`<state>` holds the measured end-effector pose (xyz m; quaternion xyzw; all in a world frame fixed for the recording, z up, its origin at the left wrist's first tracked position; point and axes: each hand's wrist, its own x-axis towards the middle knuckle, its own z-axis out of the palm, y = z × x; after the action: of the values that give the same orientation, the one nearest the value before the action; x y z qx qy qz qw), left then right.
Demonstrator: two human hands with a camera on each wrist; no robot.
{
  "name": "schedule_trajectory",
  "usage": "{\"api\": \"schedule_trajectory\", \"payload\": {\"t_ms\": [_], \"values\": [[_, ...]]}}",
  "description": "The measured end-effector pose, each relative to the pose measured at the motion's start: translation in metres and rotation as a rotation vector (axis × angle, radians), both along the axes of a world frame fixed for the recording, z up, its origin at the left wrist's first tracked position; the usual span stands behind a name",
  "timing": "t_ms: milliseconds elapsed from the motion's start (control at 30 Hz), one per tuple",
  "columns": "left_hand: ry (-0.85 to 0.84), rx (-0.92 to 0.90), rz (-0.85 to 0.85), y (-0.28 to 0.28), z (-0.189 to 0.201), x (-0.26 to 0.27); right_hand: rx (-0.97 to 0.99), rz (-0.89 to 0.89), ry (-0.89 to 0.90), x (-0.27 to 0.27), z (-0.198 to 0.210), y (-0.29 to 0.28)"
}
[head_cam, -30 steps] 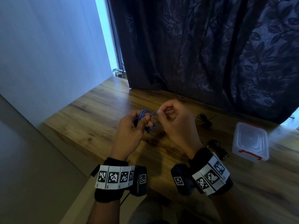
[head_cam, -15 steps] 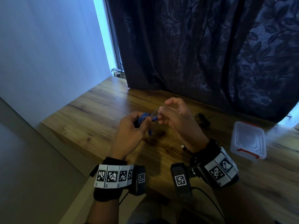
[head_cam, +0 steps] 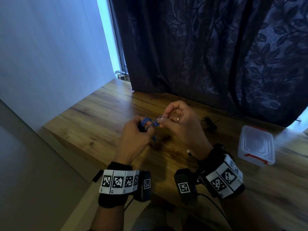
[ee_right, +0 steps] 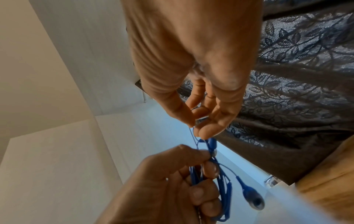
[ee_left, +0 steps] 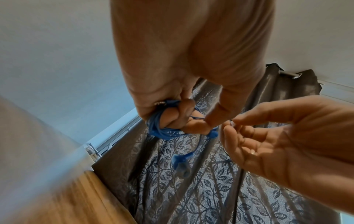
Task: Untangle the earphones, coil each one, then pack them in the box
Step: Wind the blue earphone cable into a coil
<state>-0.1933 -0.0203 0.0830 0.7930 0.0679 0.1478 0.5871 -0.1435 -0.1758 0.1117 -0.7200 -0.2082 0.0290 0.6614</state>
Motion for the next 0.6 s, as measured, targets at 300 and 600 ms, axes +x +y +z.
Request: {"api": "schedule_trajectory", "payload": {"t_ms": [300, 600], "values": [[-0.054, -0.073, 0.025, 0.0002, 0.0025, -0.0017, -0.04, 0.043, 0.044, -0.0029, 0.0001, 0.0015], [-0.129, -0.105, -0.026, 0.0037, 0.0034, -0.0012, -0.104, 0.103, 0.011, -0.0007, 0.0041, -0.0009]]}}
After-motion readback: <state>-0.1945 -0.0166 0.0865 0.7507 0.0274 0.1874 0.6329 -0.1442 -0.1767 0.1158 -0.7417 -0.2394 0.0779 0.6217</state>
